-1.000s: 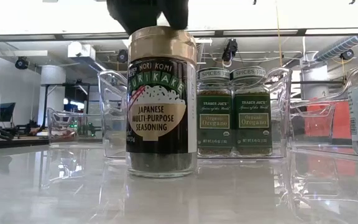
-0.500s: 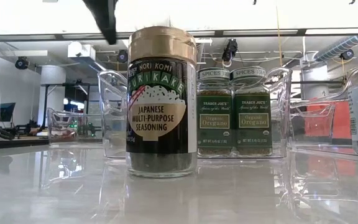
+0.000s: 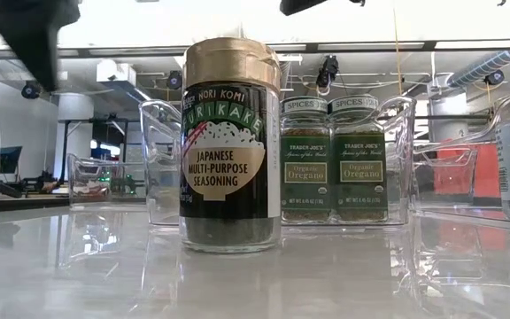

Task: Sort spices by type
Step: Put the gold seasoning bottle into the bottom right transparent bin

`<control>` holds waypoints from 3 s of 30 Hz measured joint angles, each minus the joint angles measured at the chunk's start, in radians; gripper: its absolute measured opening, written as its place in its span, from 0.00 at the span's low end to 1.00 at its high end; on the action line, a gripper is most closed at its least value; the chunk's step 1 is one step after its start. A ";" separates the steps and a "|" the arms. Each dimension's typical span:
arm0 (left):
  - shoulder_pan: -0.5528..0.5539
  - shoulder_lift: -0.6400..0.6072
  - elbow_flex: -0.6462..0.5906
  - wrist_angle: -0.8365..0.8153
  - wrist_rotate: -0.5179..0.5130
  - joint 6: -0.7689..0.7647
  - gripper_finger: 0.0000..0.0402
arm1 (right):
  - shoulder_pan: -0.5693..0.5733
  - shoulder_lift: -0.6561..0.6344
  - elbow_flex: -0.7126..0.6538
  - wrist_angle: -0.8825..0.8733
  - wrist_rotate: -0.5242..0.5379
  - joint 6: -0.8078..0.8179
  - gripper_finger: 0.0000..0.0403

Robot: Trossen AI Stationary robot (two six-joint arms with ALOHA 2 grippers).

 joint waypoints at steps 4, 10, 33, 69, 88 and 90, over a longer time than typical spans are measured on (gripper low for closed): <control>-0.037 -0.059 -0.102 0.070 0.001 -0.012 0.89 | -0.004 0.093 0.100 -0.050 0.005 0.061 0.90; -0.059 -0.104 -0.208 0.198 0.001 0.007 0.89 | -0.012 0.202 0.239 -0.148 0.027 0.080 0.90; -0.087 -0.150 -0.311 0.300 -0.026 0.012 0.89 | -0.018 0.318 0.297 -0.181 0.017 0.105 0.90; -0.085 -0.151 -0.317 0.316 -0.026 0.008 0.89 | -0.060 0.335 0.274 -0.175 -0.060 0.067 0.70; -0.011 -0.129 -0.293 0.395 -0.004 0.089 0.89 | -0.061 0.248 0.291 -0.346 -0.011 -0.052 0.67; 0.010 -0.108 -0.269 0.393 -0.005 0.115 0.89 | -0.060 0.228 0.286 -0.385 -0.005 -0.078 0.67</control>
